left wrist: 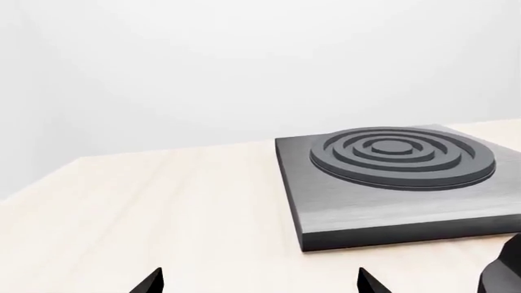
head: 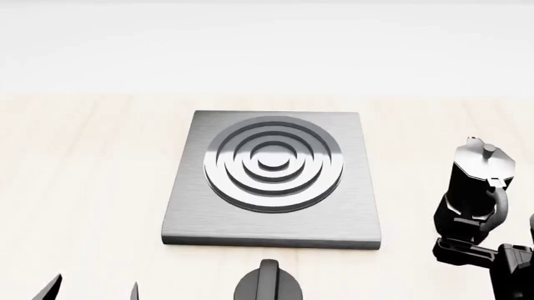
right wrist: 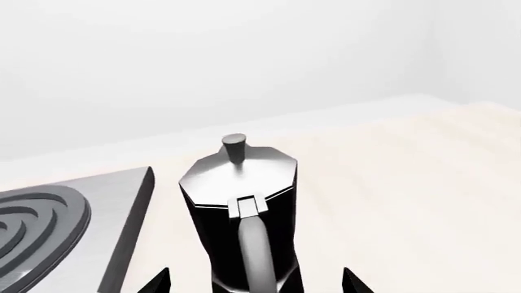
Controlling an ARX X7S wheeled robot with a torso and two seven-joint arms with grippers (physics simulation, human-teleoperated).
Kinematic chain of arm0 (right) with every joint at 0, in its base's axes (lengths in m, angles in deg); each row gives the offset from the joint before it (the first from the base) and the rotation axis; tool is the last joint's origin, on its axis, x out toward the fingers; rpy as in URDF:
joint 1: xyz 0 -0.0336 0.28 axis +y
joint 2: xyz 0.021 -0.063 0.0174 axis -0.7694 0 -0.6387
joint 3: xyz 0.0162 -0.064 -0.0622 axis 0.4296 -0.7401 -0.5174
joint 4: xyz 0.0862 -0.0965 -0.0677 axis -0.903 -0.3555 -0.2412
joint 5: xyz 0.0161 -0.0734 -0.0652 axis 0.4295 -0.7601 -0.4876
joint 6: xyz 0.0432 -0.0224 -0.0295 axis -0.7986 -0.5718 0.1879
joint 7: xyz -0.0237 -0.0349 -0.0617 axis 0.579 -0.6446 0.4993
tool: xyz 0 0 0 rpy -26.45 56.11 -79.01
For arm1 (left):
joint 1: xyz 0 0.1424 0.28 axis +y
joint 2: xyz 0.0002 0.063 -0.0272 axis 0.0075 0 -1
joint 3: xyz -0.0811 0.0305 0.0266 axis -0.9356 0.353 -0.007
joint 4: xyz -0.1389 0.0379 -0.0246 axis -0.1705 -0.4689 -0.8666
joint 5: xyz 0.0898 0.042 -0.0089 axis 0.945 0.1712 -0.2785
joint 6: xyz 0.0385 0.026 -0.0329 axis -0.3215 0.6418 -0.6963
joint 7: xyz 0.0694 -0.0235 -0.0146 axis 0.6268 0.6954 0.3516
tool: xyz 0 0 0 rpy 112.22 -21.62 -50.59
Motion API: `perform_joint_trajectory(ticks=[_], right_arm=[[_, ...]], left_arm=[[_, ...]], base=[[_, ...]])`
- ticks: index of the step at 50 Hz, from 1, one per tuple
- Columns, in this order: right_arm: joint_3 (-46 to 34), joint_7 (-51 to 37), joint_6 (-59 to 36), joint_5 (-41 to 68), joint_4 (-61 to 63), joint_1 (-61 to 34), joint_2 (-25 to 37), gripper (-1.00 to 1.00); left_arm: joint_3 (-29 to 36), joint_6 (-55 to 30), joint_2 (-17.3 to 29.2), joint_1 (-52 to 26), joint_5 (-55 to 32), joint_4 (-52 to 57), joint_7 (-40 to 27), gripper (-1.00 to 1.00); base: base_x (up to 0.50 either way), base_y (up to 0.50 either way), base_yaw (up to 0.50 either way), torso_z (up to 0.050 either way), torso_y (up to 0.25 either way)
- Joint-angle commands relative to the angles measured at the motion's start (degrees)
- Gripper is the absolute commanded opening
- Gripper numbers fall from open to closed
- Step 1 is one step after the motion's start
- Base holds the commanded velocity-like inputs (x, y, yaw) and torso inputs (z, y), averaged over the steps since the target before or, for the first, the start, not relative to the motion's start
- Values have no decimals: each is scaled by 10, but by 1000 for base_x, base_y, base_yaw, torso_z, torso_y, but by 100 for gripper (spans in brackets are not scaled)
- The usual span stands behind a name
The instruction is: Put the moka pot on the stove.
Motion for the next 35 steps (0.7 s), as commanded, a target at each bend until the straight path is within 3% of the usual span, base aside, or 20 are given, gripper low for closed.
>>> perform_joint_trajectory(ticks=[1,35], right_arm=[[4,11,39,-4,-72,-28,4,100],[-1,43,117,-4,-224,-95,13,100]], left_arm=[[0,22,-1,-1,-2,-8,2,100],[11,21,8,-3,-7,-8,-9,100]], base=[[0,0,0,0,0],[0,0,0,0,0]])
